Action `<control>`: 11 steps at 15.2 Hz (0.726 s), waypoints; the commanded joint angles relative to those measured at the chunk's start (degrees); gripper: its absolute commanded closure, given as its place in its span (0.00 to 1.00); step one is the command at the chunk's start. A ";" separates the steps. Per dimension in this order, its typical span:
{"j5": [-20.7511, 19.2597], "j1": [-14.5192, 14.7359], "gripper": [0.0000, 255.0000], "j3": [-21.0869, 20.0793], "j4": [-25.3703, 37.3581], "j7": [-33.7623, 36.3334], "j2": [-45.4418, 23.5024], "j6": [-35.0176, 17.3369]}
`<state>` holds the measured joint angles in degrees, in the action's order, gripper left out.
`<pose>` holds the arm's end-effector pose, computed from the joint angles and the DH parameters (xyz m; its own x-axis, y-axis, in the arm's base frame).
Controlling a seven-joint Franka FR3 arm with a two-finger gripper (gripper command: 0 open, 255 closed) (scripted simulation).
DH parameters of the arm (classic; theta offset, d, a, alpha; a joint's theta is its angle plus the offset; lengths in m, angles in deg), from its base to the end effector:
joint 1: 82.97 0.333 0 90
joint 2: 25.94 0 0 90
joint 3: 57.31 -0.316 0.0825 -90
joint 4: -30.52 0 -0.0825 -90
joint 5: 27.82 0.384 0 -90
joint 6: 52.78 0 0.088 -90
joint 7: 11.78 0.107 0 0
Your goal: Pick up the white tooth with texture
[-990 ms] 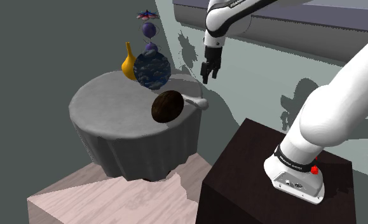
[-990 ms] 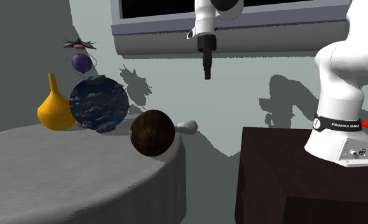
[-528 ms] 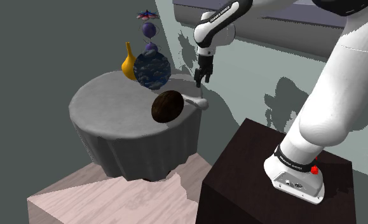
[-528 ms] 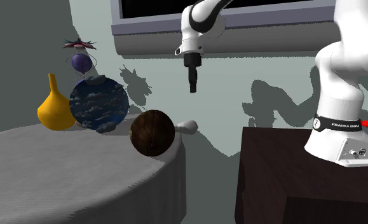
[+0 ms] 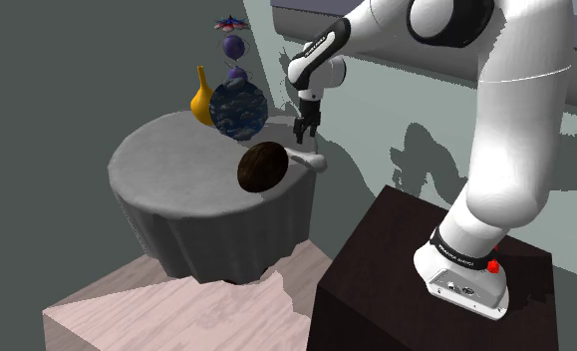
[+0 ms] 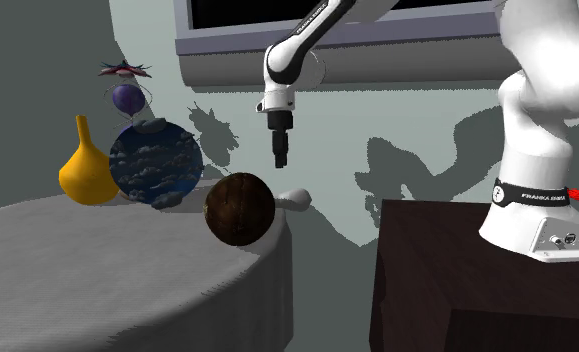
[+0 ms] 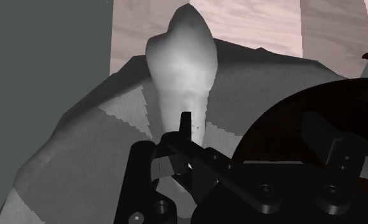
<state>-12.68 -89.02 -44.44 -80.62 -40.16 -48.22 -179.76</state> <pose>0.5800 -0.1841 0.2796 0.9991 0.0103 -0.0405 0.0043 -0.9893 -0.1459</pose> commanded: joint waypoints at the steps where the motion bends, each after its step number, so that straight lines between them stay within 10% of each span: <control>1: 1.47 -1.24 0.00 -0.45 3.50 -1.63 -4.57 -0.68; 11: 4.59 -5.27 0.00 -2.69 20.47 -4.13 -21.66 -0.19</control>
<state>-8.24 -94.14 -47.01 -60.67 -44.14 -69.09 -179.65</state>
